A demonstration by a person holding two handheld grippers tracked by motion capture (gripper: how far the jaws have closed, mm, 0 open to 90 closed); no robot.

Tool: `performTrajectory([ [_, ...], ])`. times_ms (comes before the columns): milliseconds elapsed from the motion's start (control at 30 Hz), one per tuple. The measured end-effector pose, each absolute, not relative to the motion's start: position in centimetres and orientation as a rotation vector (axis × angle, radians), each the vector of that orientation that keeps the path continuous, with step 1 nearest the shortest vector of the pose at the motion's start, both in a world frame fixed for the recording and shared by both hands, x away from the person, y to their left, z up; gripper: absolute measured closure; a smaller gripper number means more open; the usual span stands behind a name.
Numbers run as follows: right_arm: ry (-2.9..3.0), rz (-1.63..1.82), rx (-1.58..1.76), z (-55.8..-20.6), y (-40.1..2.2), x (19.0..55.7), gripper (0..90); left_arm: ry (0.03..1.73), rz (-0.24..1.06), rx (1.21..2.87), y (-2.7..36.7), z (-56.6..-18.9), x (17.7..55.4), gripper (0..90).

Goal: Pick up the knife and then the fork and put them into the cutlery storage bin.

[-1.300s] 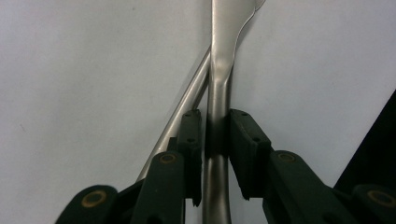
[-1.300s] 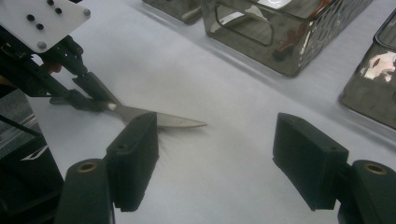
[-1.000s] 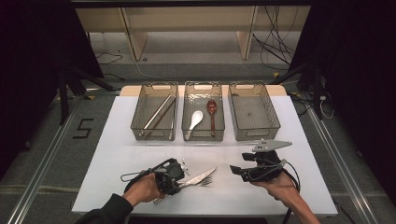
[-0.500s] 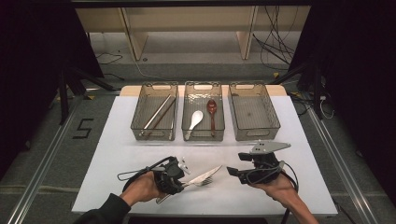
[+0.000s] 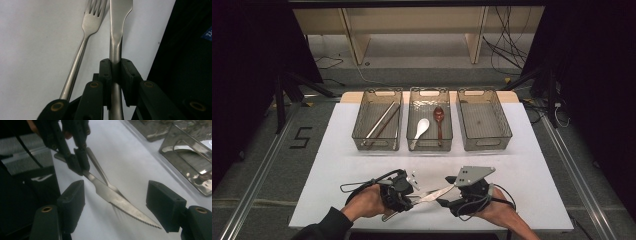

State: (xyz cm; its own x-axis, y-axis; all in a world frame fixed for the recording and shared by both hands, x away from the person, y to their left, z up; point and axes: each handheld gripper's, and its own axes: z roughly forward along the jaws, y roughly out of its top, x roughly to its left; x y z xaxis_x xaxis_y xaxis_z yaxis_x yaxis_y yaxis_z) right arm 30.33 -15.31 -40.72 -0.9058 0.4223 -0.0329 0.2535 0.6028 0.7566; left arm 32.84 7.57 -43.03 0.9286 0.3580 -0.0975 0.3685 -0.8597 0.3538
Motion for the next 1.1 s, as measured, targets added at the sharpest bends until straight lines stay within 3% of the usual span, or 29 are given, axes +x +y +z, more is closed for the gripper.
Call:
performTrajectory([
  [733, 2.622, 0.797, 0.104, -43.3, -11.2, 28.1, 37.3, 0.466, -0.168, 2.728, 6.0, -42.1, 32.9, 79.1],
  [1100, 2.565, 0.707, 0.006, -44.0, -10.9, 27.8, 48.2, 0.431, -0.208, 2.738, 5.5, -41.7, 33.0, 79.1],
])
